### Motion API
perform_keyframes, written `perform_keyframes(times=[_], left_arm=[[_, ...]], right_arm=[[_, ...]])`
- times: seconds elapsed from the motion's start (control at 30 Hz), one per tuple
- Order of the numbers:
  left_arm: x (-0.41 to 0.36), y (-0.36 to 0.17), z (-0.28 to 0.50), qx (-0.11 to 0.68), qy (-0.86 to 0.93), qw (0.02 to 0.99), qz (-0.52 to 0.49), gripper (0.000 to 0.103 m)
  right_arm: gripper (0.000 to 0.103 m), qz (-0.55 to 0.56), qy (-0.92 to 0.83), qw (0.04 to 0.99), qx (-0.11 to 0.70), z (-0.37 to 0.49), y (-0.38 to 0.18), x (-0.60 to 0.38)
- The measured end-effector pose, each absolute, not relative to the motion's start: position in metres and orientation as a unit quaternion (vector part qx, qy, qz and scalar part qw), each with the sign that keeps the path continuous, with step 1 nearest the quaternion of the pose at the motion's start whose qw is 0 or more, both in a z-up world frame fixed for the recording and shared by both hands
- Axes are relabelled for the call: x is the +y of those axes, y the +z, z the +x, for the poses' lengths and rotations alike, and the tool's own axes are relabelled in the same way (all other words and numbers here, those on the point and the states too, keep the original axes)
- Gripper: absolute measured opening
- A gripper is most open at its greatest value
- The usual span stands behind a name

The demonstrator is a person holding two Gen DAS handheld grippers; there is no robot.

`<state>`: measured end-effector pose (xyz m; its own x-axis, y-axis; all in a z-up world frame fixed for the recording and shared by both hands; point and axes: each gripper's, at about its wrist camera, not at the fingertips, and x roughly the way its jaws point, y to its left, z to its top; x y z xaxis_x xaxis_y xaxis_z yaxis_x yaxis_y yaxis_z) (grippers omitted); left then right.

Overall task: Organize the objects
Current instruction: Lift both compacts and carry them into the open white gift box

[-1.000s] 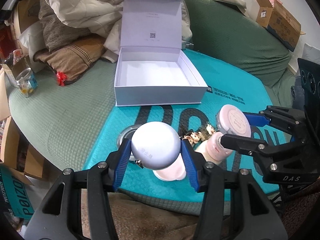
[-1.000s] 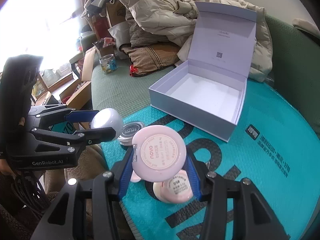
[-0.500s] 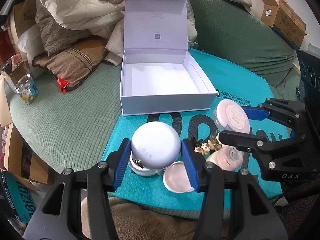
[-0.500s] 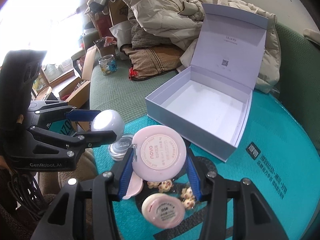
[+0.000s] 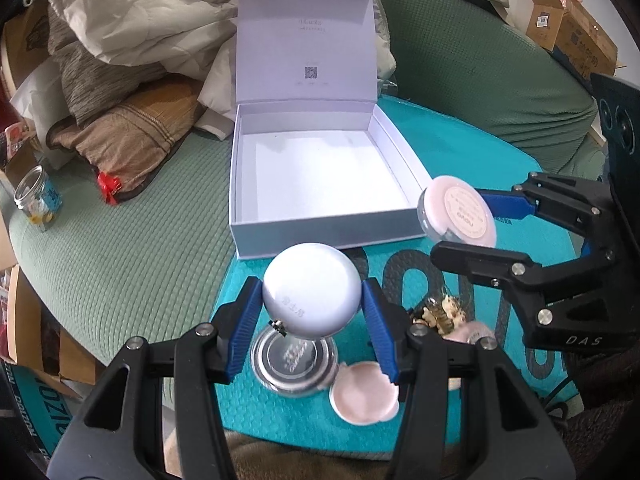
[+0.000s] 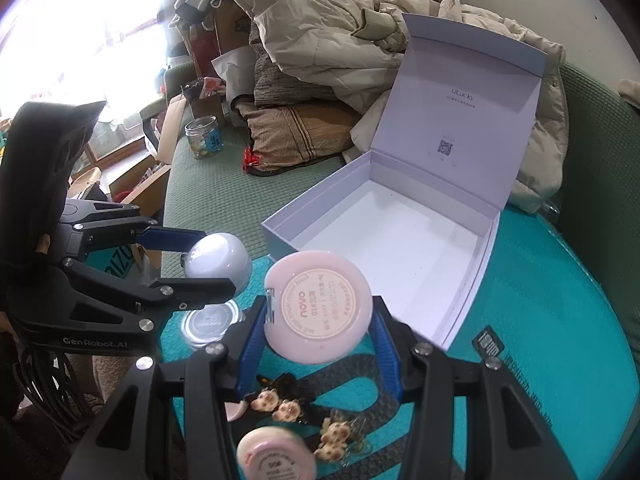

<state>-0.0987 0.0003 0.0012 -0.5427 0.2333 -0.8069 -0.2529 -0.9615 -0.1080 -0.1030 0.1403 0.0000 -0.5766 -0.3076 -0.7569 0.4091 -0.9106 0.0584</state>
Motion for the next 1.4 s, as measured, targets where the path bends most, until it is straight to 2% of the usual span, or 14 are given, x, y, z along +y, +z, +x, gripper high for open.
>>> perform_keyframes(times=[0.4, 0.53, 1.4], left_arm=[[0.007, -0.005, -0.143, 0.019, 0.870, 0.143, -0.471, 0.049], [0.011, -0.008, -0.161, 0.026, 0.869, 0.145, -0.473, 0.049], [0.035, -0.037, -0.271, 0.067, 0.859, 0.164, -0.480, 0.049]], right_arm=[[0.050, 0.416, -0.885, 0.196, 0.063, -0.140, -0.008, 0.153], [0.050, 0.426, -0.882, 0.200, 0.041, -0.156, -0.012, 0.162], [0.050, 0.449, -0.883, 0.133, 0.027, -0.247, -0.045, 0.201]])
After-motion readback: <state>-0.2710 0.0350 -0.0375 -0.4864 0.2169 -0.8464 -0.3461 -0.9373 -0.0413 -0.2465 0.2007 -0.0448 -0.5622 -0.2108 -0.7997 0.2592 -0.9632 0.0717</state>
